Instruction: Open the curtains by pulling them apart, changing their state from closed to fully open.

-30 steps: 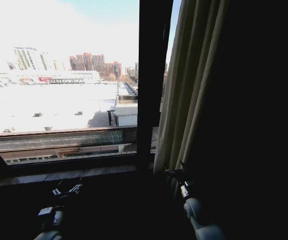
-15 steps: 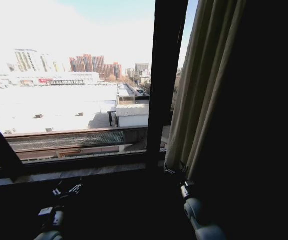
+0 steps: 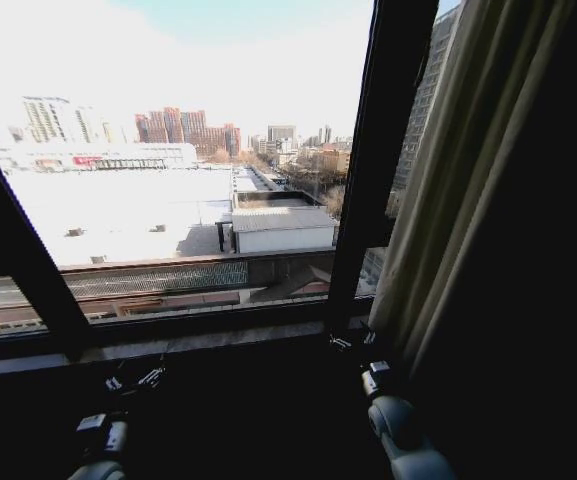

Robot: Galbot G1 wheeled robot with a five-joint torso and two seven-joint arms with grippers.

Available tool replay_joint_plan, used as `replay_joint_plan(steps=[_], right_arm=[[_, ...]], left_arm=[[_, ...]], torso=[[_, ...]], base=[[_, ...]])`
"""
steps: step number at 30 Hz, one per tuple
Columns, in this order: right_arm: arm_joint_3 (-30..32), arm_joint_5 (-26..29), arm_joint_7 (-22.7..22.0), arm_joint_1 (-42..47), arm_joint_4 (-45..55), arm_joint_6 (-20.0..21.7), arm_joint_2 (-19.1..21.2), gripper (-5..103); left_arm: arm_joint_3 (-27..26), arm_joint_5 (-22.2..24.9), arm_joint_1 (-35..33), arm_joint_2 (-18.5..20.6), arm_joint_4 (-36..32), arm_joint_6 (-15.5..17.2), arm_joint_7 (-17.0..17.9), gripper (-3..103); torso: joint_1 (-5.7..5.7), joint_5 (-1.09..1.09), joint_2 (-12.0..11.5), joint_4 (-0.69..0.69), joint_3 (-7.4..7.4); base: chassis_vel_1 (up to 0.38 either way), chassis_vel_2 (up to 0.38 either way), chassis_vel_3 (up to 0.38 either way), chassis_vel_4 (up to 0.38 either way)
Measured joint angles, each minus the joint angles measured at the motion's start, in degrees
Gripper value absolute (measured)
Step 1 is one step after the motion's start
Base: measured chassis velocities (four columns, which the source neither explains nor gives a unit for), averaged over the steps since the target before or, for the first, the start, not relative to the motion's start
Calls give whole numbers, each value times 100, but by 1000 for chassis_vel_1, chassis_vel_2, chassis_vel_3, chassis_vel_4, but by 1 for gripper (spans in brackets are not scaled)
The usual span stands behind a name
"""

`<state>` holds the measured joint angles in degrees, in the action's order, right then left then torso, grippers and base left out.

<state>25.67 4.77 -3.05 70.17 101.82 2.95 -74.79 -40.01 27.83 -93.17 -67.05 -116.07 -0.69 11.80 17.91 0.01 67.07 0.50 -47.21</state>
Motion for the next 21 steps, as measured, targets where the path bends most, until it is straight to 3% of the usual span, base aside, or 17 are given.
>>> replay_joint_plan(steps=[21], right_arm=[[1, 0, 0, 0, 0, -1, 0, 100]], left_arm=[[0, 0, 0, 0, 0, 0, 0, 100]], torso=[[-1, -1, 0, 1, 0]], base=[[377, 330, -381, -332]])
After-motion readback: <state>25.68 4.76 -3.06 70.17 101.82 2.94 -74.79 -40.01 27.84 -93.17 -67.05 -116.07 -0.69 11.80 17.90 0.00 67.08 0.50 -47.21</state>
